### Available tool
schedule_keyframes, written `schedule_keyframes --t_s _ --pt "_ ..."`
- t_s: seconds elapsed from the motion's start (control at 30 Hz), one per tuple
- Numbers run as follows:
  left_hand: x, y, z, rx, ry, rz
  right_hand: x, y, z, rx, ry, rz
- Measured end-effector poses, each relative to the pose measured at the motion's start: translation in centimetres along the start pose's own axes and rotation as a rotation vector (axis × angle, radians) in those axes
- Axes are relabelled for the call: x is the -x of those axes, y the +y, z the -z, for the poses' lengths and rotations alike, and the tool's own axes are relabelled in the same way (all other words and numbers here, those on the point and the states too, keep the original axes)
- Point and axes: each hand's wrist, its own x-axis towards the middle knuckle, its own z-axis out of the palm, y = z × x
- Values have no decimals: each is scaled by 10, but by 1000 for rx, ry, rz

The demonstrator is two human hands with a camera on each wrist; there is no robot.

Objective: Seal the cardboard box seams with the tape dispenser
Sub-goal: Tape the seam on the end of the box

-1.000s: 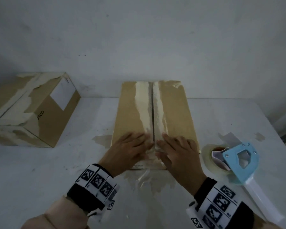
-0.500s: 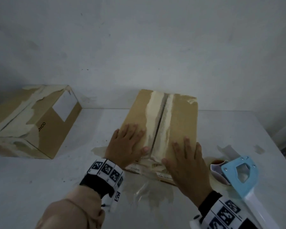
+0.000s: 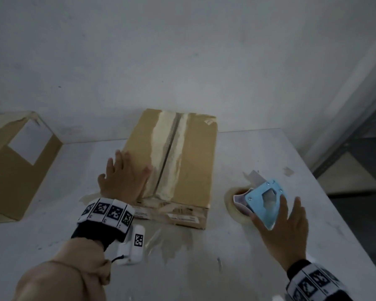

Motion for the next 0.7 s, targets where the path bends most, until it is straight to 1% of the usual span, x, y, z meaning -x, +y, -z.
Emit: schedule_keyframes --t_s 0.07,0.13,0.17,0.27,0.3,0.37,0.43,0.5,0.6,0.67,0.7 --pt "0 -1 -2 -8 11 0 7 12 -3 51 30 -20" --pt "2 -1 -2 72 3 0 9 19 -6 139 -59 -53" --pt "4 0 -1 117 2 8 9 19 -7 152 -82 -59" --pt "6 1 0 143 7 28 7 26 -13 81 -66 -42" --pt "7 0 -1 125 11 30 6 27 -13 44 -78 -46" --pt "6 -2 -3 10 38 17 4 29 -16 17 -86 -27" --pt "6 -4 -5 -79 54 -5 6 29 -16 36 -48 14" --pt "4 -6 -6 -108 44 -17 11 25 -9 21 -24 41" --pt "3 -6 -6 -122 24 -24 19 15 8 -149 69 72" --pt "3 -3 -3 -36 -17 -16 22 1 31 -301 146 143" --pt "3 -2 0 14 -42 -14 22 -5 44 -388 159 167"
